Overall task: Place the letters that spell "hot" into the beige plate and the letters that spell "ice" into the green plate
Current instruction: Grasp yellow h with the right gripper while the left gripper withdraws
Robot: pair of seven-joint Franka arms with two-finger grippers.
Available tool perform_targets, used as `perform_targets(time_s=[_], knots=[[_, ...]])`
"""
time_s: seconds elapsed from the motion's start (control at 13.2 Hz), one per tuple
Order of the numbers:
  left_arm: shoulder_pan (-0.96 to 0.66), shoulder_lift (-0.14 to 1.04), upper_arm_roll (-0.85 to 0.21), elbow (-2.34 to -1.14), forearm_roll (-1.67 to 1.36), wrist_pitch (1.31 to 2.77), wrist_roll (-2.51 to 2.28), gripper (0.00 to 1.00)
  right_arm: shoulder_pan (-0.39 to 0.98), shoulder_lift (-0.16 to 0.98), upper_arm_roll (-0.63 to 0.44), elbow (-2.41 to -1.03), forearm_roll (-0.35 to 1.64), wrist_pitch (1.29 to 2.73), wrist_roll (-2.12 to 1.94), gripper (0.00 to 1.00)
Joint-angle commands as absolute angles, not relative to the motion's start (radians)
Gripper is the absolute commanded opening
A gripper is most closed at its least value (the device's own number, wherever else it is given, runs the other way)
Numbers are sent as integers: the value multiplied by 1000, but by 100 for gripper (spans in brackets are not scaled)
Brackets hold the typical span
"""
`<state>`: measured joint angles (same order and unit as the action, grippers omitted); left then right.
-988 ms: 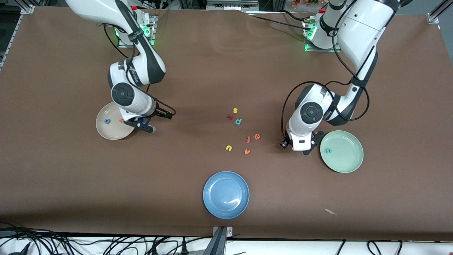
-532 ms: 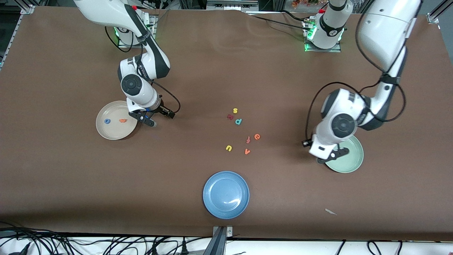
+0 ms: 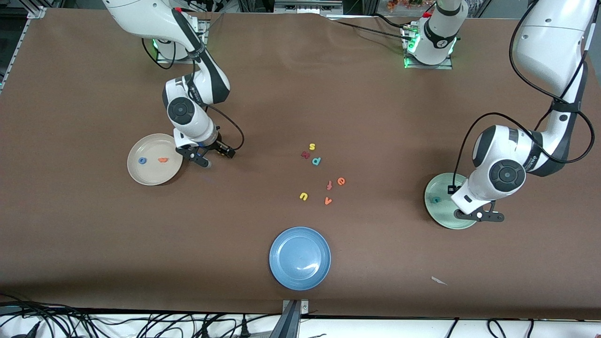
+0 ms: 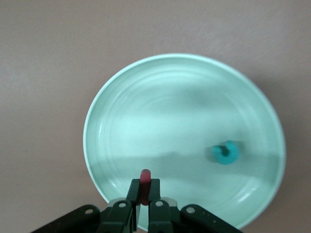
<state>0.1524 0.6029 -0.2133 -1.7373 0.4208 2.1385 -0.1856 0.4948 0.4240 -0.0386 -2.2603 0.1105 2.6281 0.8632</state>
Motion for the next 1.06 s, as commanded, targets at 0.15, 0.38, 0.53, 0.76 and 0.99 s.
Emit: perform_targets(time_s=[0.15, 0.38, 0.53, 0.76, 0.99], knots=[[138, 618, -239, -1723, 437, 2140, -183, 100, 503, 437, -38, -2267, 112, 2648, 879, 46], [95, 614, -261, -1717, 405, 2137, -231, 100, 503, 439, -38, -2264, 112, 2643, 879, 22], [28, 617, -270, -1715, 400, 2140, -366, 100, 503, 433, -40, -2255, 112, 2638, 870, 19], [-64, 620, -273, -1715, 257, 2140, -479, 100, 503, 378, -51, -2174, 110, 2461, 859, 18], [-147, 635, -272, -1689, 109, 2141, -488, 100, 502, 357, -148, -1990, 98, 2097, 725, 17]])
